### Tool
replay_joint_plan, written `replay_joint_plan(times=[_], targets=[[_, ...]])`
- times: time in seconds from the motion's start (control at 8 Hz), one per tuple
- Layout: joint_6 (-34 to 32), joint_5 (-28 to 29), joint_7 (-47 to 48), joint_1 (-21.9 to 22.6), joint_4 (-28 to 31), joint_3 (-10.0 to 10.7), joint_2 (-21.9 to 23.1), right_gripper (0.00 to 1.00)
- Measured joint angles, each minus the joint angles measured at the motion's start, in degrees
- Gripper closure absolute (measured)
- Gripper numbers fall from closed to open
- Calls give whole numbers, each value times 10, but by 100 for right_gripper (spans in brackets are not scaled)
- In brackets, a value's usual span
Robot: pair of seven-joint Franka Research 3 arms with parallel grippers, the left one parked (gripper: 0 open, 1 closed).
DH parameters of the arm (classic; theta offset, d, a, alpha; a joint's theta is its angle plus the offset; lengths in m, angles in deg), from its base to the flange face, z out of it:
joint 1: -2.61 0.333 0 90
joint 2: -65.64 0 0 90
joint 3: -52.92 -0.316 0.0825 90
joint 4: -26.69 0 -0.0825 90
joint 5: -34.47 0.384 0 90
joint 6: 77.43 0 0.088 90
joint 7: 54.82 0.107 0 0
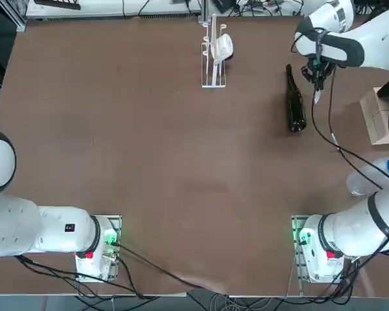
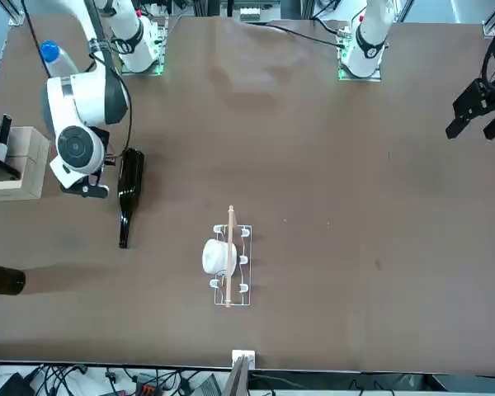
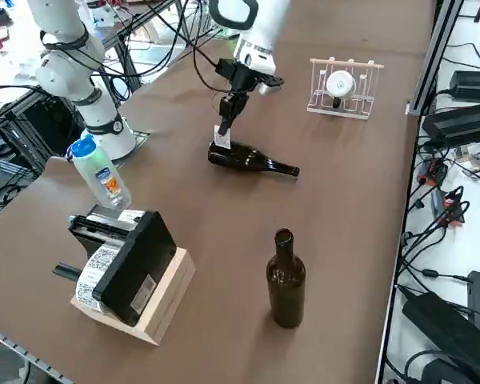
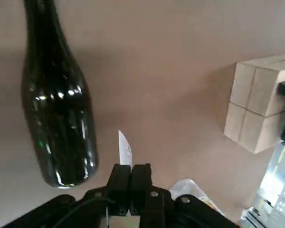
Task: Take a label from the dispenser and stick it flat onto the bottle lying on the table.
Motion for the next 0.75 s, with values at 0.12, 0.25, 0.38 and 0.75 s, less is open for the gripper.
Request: replay_joint_plan(times=[0.12, 0.25, 0.38, 0.75], targets=[[8, 0, 22, 8, 0, 0, -8, 99], [13, 0, 36, 16, 0, 0, -17, 99], [15, 0, 42, 20, 0, 0, -24, 99], [16, 0, 43, 20, 0, 0, -28, 99]])
